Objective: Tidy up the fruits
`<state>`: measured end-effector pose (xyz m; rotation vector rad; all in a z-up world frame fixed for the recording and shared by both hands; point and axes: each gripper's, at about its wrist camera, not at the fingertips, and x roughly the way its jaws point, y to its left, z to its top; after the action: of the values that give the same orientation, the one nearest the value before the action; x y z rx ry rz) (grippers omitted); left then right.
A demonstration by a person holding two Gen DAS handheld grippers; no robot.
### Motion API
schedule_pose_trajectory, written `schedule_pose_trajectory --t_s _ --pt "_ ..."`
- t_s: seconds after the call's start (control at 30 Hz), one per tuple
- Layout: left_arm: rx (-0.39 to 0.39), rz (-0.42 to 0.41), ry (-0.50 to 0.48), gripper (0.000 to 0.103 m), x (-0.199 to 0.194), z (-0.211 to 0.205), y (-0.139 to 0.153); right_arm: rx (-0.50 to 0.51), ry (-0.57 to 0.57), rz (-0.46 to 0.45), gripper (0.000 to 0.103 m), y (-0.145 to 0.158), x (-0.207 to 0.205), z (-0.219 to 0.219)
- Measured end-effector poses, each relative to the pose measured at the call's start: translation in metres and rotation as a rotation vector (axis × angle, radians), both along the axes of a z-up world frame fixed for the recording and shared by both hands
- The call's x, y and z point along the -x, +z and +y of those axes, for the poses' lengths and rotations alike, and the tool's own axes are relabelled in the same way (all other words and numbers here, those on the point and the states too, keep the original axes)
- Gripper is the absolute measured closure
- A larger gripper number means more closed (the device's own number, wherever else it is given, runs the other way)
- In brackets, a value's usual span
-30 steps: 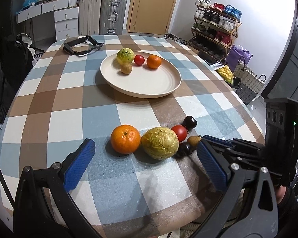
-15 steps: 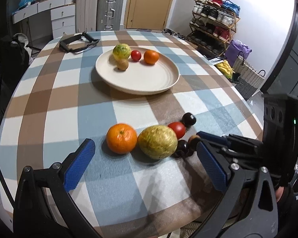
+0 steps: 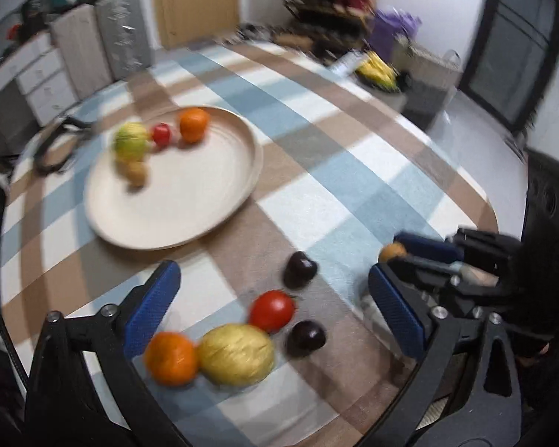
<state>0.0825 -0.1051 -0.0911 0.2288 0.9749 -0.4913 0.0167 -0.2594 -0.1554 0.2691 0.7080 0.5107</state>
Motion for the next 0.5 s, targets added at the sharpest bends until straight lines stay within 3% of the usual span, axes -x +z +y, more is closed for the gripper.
schedule_pose_trajectory --t_s 0.07,0.27,0.33,0.47,0.5 --pt "-0.027 0.02 -0.038 0.005 -0.006 -0.01 -0.005 -0.008 -0.032 0.0 0.078 -0.001 0.0 -0.011" --pt "-0.116 0.047 -0.125 0.028 -0.014 -0.034 -0.022 -0.025 -0.078 0.003 0.078 -0.004 0.001 -0.034" --pt "-0.12 0.06 -0.135 0.043 -0.017 -0.037 -0.026 -0.04 -0.09 0.014 0.078 -0.007 0.001 -0.04" --pt "-0.114 0.119 -0.157 0.05 -0.024 -0.039 -0.038 -0.056 -0.099 0.021 0.078 -0.009 -0.002 -0.045" --pt "-0.102 0.129 -0.161 0.057 -0.025 -0.039 -0.04 -0.058 -0.1 0.019 0.078 -0.008 -0.002 -0.045"
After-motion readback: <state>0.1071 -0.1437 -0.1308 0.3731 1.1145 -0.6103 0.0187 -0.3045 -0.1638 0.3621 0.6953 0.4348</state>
